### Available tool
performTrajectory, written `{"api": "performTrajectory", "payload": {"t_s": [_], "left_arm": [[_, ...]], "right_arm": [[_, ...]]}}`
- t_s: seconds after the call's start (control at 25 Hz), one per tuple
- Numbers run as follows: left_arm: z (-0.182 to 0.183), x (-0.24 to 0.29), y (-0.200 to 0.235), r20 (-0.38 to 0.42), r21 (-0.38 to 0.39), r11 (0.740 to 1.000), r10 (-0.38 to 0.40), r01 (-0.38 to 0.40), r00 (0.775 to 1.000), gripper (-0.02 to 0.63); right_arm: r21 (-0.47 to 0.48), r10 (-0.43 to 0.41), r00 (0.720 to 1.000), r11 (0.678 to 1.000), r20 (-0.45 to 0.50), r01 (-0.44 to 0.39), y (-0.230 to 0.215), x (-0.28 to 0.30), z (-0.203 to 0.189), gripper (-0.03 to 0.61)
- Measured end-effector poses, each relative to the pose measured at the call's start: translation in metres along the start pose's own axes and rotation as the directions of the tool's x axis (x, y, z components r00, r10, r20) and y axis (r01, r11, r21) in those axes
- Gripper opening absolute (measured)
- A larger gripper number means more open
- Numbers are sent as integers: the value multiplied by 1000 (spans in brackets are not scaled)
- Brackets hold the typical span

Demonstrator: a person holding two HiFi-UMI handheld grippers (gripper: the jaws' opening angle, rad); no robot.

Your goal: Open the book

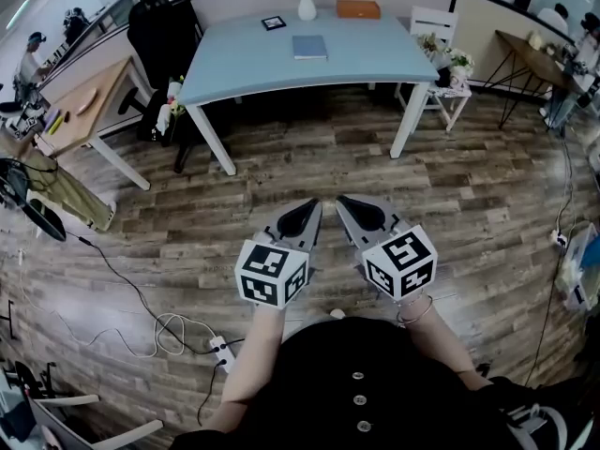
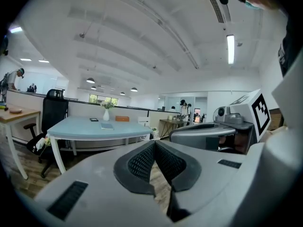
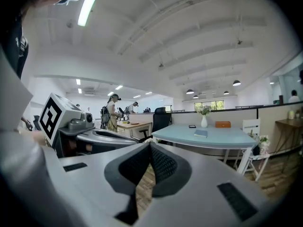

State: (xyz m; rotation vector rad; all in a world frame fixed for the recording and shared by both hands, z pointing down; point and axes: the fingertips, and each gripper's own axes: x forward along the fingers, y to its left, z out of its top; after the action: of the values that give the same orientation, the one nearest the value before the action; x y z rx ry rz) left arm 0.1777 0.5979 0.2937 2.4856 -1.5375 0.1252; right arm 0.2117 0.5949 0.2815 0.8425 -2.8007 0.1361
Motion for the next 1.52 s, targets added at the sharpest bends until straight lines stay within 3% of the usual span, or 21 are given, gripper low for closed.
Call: {"api": "performTrajectory", "payload": {"t_s": [0.12, 0.24, 0.8, 1.12, 1.52], "left_arm": [[-3, 6, 0, -7, 7, 1000, 22, -22, 1000, 12], [-4, 10, 0, -8, -3, 999, 36, -36, 999, 12], [-30, 27, 2, -71, -35, 999, 32, -34, 997, 12], [-38, 55, 41, -90, -76, 997, 19, -26, 996, 12], [-2, 121, 127, -66, -75, 997, -24, 19, 998, 12]], "right_arm": [[10, -15, 1000, 1000, 5, 15, -14, -4, -1, 3], [22, -17, 1000, 1000, 6, 16, -23, -6, -1, 90], [44, 3, 1000, 999, -17, -3, -37, 0, -20, 156], [54, -41, 998, 998, -48, 43, -66, 36, -26, 163], [44, -82, 996, 996, -44, 83, -118, 120, 5, 167]]}}
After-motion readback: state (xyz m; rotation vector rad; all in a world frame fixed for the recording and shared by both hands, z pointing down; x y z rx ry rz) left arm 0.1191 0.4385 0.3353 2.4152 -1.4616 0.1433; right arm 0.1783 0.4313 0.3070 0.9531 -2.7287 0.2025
